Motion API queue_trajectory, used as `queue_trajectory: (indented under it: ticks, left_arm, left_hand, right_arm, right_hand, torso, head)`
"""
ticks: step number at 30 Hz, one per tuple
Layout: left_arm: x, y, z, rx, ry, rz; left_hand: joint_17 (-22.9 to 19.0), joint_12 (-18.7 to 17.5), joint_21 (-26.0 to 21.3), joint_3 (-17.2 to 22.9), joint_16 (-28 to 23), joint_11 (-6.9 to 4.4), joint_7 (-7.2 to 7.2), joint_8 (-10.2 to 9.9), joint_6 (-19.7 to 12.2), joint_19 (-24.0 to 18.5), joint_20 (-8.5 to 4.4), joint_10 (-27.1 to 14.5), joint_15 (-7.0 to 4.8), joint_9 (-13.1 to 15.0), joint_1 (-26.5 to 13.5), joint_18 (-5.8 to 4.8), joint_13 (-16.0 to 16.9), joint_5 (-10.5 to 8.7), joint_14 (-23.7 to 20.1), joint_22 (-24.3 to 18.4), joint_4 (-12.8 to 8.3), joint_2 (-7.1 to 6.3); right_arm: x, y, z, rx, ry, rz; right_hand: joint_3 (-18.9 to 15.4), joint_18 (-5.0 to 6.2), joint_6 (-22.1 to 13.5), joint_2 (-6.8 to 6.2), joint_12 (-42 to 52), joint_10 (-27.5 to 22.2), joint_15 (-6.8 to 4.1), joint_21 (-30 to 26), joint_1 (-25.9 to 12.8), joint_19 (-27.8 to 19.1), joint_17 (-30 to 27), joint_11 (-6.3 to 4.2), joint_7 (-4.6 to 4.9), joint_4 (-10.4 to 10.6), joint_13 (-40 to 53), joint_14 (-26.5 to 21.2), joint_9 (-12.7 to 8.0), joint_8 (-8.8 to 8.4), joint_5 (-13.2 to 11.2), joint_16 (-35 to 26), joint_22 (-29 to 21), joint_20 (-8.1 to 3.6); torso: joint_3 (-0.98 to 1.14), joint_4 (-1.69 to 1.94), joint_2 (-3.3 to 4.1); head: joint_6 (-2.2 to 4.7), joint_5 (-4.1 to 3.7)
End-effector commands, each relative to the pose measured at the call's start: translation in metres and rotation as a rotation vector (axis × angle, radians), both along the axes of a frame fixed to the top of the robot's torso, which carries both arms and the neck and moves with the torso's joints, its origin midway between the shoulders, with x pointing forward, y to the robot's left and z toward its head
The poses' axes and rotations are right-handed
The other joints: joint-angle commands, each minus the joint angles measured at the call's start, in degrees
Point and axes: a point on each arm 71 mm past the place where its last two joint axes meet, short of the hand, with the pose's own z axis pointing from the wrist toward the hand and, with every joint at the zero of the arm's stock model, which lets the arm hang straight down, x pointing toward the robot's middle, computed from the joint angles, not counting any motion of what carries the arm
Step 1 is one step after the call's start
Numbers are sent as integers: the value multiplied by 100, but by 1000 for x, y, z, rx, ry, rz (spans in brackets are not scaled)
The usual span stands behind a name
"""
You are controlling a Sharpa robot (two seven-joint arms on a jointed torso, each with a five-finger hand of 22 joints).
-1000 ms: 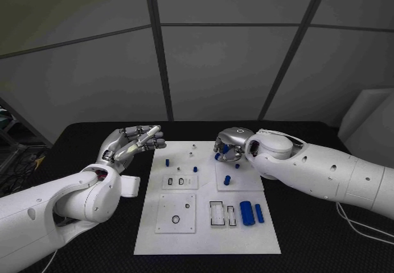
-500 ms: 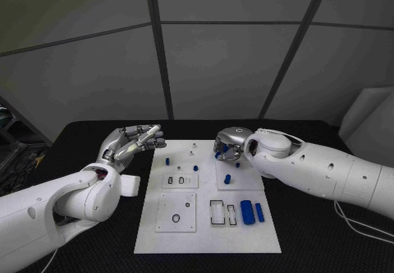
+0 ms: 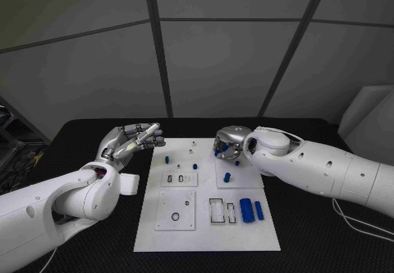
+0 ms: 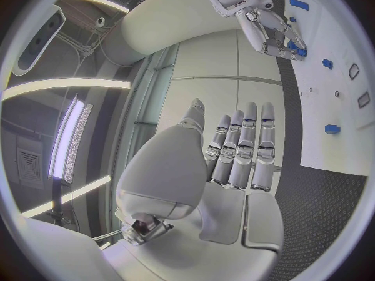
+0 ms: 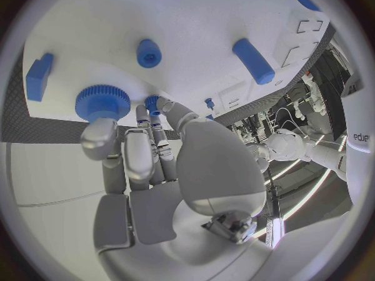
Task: Assemble the parts on the task board
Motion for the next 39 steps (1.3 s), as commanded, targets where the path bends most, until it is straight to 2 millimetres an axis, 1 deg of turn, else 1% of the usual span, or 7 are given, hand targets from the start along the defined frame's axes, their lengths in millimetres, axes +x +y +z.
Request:
queue_trajectory:
  ticks: [1, 4, 8, 19, 22, 28, 39]
  left_arm:
    - [0, -1, 2, -1, -16, -10]
    - [0, -1, 2, -1, -15, -10]
    - [0, 0, 2, 0, -14, -8]
    - [0, 2, 2, 1, -13, -7]
    - [1, 2, 2, 2, -13, -6]
    - [1, 2, 1, 2, -12, -7]
    - [1, -1, 1, -1, -11, -14]
  left_hand:
    - [7, -19, -28, -9, -28, 32, 8, -31, 16, 16, 5, 18, 17, -8, 17, 35, -9, -24, -27, -7, -33, 38]
    - [8, -20, -29, -8, -29, 33, 9, -32, 17, 17, 5, 19, 17, -8, 17, 35, -8, -23, -25, -8, -34, 42]
    - [9, -23, -31, -5, -32, 34, 10, -34, 18, 18, 5, 20, 17, -7, 18, 36, -8, -23, -23, -10, -35, 48]
    - [11, -29, -34, -5, -39, 37, 15, -41, 17, 19, 6, 17, 19, -8, 15, 36, -9, -23, -23, -13, -35, 54]
    - [11, -29, -34, -5, -39, 37, 15, -41, 17, 19, 6, 17, 19, -8, 15, 36, -9, -23, -23, -13, -35, 54]
    - [11, -29, -34, -5, -39, 37, 15, -41, 17, 19, 6, 17, 19, -8, 15, 36, -9, -23, -23, -13, -35, 54]
    - [12, -36, -38, -6, -46, 39, 17, -47, 14, 19, 8, 13, 20, -9, 14, 35, -10, -23, -23, -16, -37, 54]
  right_arm:
    - [0, 1, 3, 15, -16, 10]
    - [-1, 2, 6, 41, -48, 19]
    - [-4, 4, 13, 92, -108, 28]
    - [-10, 11, 25, 183, -209, 22]
    - [-8, 15, 26, 196, -222, 20]
    - [-3, 27, 27, 213, -240, 17]
    - [11, 48, 21, 202, -225, 20]
  right_hand:
    - [80, -54, 75, -15, 11, 78, 1, 46, 65, 29, 18, -10, -13, -6, 11, 179, 12, 31, -42, 31, 43, 19]
    - [209, -65, 189, 6, 35, 201, -29, 103, 133, 56, 54, -39, -31, -35, 33, 182, 31, 77, -114, 65, 121, 8]
    - [313, -74, 319, -23, 51, 339, -58, 155, 158, 74, 67, -78, -57, -53, 59, 178, 58, 129, -109, 87, 189, -14]
    - [365, -86, 351, -55, 32, 371, -66, 201, 164, 98, 111, -84, -60, -61, 65, 185, 68, 135, -123, 121, 257, -25]
    - [380, -87, 352, -61, 24, 370, -66, 206, 170, 99, 119, -82, -56, -66, 64, 186, 68, 132, -130, 128, 263, -26]
    - [397, -88, 348, -72, 13, 366, -64, 212, 168, 97, 123, -76, -48, -66, 63, 186, 68, 125, -142, 133, 268, -27]
    - [426, -91, 328, -106, -12, 345, -51, 225, 132, 93, 134, -59, -32, -42, 58, 187, 65, 101, -176, 149, 279, -20]
  torso:
    - [3, 3, 3]
    - [2, 5, 1]
    - [0, 5, 1]
    - [-6, 10, 11]
    - [-10, 15, 18]
    - [-8, 28, 27]
    - [-14, 30, 34]
  head:
    - [-9, 4]
    - [-16, 7]
    - [-15, 5]
    - [50, 24]
    - [67, 29]
    - [79, 29]
    - [46, 43]
